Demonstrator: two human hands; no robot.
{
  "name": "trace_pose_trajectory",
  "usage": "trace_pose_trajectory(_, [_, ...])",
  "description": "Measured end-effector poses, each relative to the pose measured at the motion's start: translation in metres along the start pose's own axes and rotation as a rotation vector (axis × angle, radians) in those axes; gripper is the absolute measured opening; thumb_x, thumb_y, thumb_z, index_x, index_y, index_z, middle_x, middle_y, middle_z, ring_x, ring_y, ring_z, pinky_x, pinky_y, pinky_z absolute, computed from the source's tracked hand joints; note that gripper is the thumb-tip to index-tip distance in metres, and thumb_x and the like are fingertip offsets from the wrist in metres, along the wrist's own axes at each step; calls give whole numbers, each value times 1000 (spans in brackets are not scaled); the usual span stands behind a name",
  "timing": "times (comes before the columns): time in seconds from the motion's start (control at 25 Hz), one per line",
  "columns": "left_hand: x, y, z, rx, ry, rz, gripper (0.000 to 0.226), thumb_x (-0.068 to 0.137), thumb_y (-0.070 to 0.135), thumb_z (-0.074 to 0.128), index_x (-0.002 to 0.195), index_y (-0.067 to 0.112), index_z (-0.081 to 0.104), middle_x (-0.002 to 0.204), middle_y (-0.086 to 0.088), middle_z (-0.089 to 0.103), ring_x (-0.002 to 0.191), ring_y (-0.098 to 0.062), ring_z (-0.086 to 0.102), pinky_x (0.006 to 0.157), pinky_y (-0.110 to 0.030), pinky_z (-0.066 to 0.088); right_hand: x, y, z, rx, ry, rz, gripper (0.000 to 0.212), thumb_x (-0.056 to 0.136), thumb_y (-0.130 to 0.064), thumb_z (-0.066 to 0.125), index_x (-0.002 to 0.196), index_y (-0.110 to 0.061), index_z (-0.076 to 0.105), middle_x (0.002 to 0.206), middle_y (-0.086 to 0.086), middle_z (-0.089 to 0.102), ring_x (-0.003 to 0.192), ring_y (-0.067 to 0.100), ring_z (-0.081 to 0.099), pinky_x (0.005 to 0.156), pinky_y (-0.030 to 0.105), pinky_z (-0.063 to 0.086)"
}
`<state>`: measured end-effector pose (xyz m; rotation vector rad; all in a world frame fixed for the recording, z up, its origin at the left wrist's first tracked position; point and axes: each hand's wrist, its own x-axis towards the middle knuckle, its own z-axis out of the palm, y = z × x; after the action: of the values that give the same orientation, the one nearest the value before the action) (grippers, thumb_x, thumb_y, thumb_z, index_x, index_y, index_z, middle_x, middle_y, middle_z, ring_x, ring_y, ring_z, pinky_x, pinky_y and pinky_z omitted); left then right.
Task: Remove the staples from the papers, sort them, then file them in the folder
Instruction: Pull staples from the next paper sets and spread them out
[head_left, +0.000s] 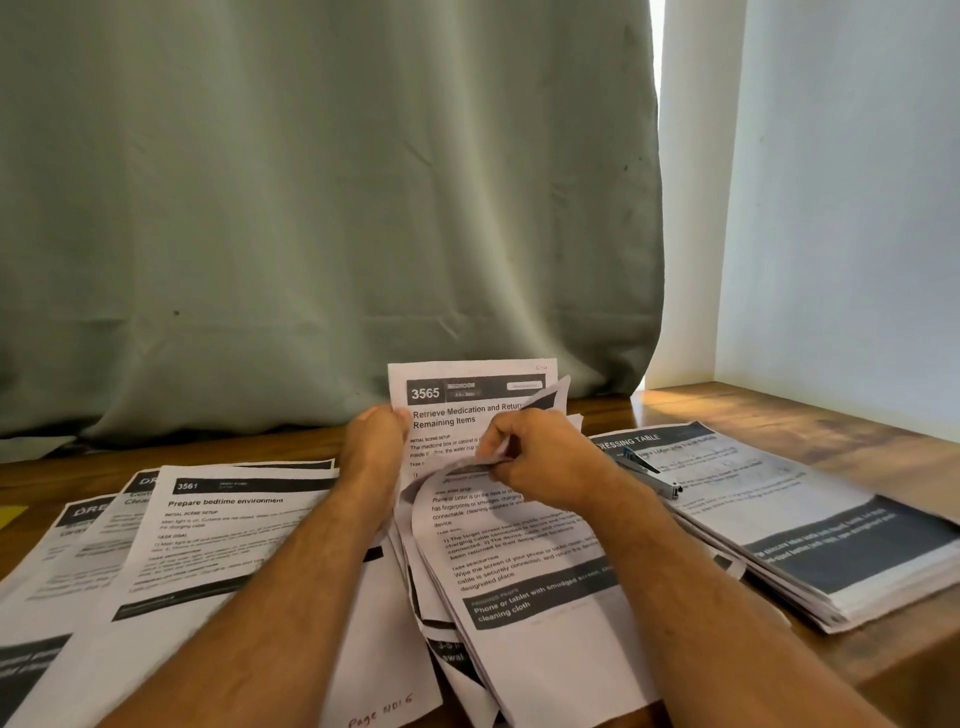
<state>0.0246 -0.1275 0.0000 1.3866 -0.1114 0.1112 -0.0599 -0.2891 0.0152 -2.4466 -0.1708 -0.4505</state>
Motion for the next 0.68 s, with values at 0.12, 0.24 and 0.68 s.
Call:
trace_pose_trajectory(0.12, [-11,2,-3,100,-186,77,17,87,4,50,83,9,66,77,-15,71,68,-27,65,60,-33,54,-1,-1,0,16,118,-49,75,85,-3,70,139,-38,32,89,-11,60,83,9,65,85,30,58])
trace_pose_trajectory(0.24, [-12,1,-3,71,-208,87,14,85,3,55,87,5,69,84,-21,73,72,-33,65,67,-42,54,-1,-3,-1,3,115,-45,84,85,-3,71,144,-41,23,96,-12,58,86,10,65,89,36,58])
trace_pose_trajectory(0.68, [-15,2,3,131,-170,187,8,98,23,63,106,25,64,87,-1,78,68,-20,75,51,-30,58,3,-5,7,-99,67,-90,69,93,-11,65,141,-47,32,106,-9,60,97,15,65,92,33,54])
